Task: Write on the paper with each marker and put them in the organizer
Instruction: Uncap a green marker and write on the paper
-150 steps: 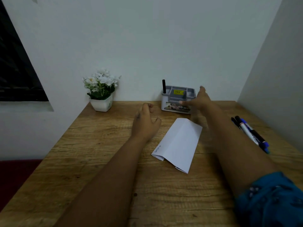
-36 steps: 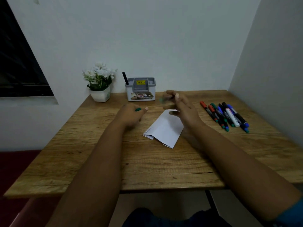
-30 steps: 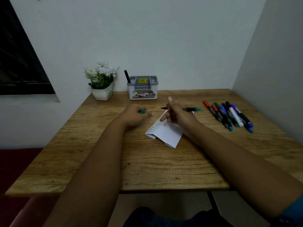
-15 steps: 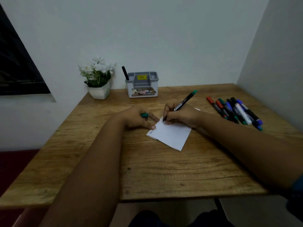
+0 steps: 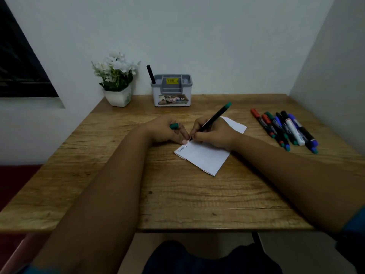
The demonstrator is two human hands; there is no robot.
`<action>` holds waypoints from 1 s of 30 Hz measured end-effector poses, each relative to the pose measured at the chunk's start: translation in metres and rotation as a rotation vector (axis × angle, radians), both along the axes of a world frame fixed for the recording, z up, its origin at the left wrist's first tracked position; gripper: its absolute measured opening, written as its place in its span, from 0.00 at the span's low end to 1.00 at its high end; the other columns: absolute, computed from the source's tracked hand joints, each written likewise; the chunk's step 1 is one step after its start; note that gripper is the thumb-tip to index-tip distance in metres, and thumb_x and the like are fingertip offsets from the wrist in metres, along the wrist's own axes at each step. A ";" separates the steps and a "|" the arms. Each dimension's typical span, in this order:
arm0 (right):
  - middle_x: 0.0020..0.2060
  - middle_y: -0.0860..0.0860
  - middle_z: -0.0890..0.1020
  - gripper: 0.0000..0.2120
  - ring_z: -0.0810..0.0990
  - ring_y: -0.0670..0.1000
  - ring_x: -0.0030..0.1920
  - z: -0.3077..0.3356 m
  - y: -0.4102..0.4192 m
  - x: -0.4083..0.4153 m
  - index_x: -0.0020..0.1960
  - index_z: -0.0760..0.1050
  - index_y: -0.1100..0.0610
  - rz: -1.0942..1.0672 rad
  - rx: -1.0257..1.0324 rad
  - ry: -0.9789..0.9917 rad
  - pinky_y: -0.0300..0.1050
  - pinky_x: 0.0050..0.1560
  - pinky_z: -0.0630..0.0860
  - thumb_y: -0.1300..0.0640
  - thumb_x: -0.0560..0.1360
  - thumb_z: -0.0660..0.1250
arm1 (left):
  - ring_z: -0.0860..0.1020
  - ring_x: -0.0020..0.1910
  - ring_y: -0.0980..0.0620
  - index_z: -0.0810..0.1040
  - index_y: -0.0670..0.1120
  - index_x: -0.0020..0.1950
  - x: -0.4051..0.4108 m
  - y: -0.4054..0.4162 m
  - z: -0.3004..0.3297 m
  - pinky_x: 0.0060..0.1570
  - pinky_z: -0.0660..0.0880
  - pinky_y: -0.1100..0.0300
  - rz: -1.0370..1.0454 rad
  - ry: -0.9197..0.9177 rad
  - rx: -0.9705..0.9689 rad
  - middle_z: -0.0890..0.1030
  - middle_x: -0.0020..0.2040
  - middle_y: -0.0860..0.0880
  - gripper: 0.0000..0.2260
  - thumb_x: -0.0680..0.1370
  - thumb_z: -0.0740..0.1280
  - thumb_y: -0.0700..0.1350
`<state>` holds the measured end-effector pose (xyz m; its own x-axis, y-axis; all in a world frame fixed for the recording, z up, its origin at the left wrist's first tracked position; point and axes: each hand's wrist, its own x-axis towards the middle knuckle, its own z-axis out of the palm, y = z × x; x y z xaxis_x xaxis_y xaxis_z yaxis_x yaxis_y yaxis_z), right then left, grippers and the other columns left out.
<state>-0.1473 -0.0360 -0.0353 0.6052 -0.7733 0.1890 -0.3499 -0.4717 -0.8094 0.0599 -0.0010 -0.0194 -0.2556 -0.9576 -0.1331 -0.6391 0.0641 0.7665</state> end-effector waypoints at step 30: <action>0.40 0.56 0.83 0.04 0.81 0.46 0.41 0.006 0.002 0.000 0.46 0.81 0.67 0.032 0.094 -0.065 0.35 0.43 0.77 0.69 0.72 0.70 | 0.81 0.49 0.47 0.85 0.52 0.45 0.002 0.003 0.003 0.57 0.75 0.53 0.027 -0.003 0.057 0.83 0.51 0.42 0.09 0.67 0.78 0.44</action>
<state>-0.1477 -0.0341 -0.0297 0.6184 -0.7701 0.1567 -0.2810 -0.4029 -0.8710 0.0614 0.0024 -0.0164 -0.2290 -0.9550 -0.1884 -0.6426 0.0030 0.7662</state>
